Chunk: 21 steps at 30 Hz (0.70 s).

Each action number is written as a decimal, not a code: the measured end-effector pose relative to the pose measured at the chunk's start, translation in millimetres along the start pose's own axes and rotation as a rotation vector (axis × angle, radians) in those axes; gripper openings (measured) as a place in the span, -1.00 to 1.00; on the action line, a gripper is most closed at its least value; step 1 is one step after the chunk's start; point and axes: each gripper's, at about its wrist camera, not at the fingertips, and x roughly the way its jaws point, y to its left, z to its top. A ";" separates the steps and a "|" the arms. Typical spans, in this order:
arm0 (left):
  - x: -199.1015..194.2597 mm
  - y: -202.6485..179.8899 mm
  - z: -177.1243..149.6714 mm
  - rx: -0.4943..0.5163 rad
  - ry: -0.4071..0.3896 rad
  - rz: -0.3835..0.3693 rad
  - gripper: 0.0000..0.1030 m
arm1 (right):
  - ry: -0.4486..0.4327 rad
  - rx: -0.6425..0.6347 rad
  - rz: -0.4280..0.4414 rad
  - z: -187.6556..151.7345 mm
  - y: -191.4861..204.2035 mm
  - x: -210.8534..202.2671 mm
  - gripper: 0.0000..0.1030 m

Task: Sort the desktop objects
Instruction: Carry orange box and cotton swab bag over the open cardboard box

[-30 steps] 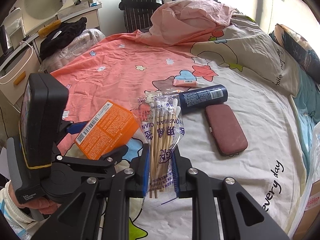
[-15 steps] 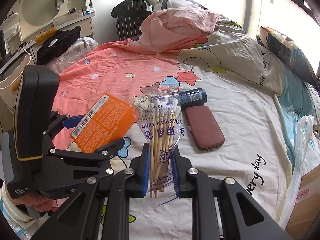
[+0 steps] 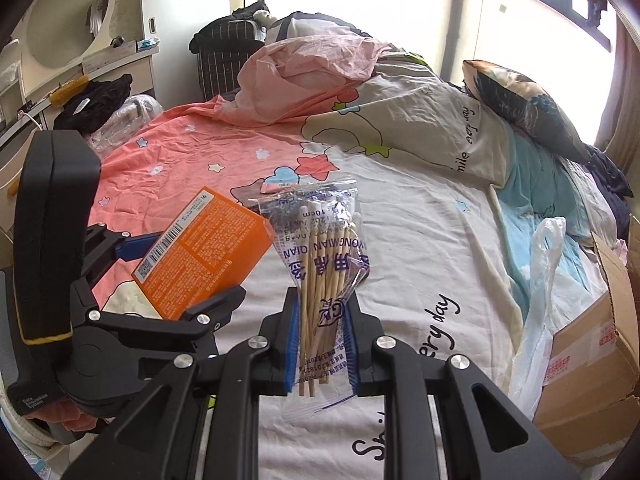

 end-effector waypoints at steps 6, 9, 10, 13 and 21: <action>-9.1 -37.4 9.9 0.059 -0.030 -0.042 0.55 | -0.023 0.034 -0.060 -6.3 -25.9 -20.3 -0.64; -11.0 -55.0 14.9 0.079 -0.035 -0.061 0.55 | -0.041 0.048 -0.090 -9.6 -38.1 -33.6 -0.64; -12.1 -61.0 16.6 0.087 -0.038 -0.067 0.55 | -0.047 0.052 -0.101 -10.7 -42.2 -38.1 -0.64; -19.3 -77.3 22.2 0.105 -0.059 -0.087 0.55 | -0.063 0.075 -0.120 -13.7 -56.6 -50.7 -0.64; -35.7 -116.1 37.6 0.159 -0.100 -0.124 0.55 | -0.081 0.117 -0.180 -13.3 -92.4 -74.9 -0.64</action>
